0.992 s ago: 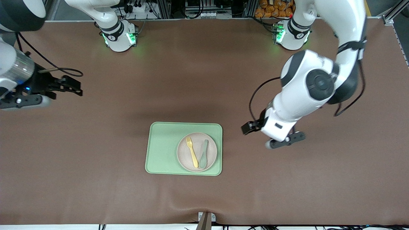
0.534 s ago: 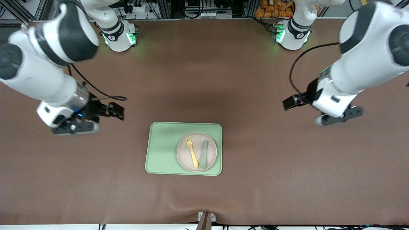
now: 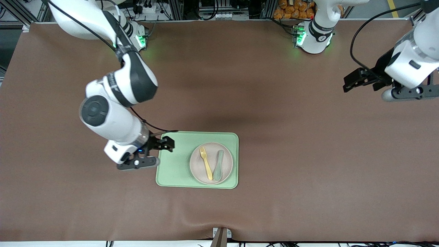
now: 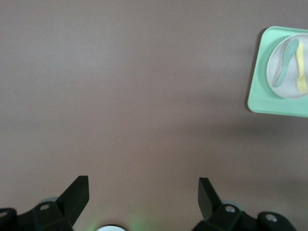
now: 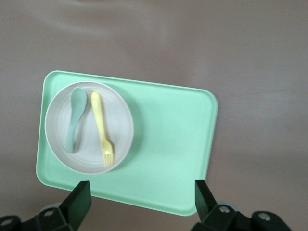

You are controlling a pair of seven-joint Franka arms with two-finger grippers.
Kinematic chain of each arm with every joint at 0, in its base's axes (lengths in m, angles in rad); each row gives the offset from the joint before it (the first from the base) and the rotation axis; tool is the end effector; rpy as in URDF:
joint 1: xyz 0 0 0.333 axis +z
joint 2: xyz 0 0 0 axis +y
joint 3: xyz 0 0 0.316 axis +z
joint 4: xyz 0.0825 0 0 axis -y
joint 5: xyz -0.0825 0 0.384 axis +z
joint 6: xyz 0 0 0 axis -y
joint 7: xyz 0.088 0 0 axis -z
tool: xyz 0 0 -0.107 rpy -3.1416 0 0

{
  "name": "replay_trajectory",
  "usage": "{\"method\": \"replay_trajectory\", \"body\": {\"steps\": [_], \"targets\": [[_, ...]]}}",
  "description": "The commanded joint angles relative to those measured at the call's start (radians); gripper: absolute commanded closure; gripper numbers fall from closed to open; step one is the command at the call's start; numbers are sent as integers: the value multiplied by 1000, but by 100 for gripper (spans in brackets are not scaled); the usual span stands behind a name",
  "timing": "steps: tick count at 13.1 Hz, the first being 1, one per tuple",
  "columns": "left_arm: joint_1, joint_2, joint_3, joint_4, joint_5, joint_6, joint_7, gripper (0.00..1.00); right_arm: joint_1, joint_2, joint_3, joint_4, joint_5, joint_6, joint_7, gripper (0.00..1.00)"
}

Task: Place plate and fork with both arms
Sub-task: 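Raise the left gripper away while the right gripper reaches the plate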

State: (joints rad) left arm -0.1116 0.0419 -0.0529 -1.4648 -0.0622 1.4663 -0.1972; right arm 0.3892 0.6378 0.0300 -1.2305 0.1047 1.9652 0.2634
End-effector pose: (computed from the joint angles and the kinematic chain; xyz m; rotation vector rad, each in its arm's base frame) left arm 0.5486 -0.0976 0.6420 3.0844 0.0424 -0.0790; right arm 0.6790 0.3037 0.4067 -2.9939 -0.1700 -0.0790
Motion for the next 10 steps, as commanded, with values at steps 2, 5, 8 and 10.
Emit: {"method": "replay_trajectory", "body": {"steps": [2,5,8,10], "targets": [[56,-60,-5,-54,25,6,108,0,77,166,-24,132,-69,82,39,13],[56,-53,-5,-51,42,6,107,0,115,261,-32,135,-88,217,48,14],[58,-56,-5,-46,55,6,107,0,166,305,-67,149,-86,245,49,37],[59,-60,-5,-48,55,3,98,0,189,341,-70,170,-88,251,63,44]]}}
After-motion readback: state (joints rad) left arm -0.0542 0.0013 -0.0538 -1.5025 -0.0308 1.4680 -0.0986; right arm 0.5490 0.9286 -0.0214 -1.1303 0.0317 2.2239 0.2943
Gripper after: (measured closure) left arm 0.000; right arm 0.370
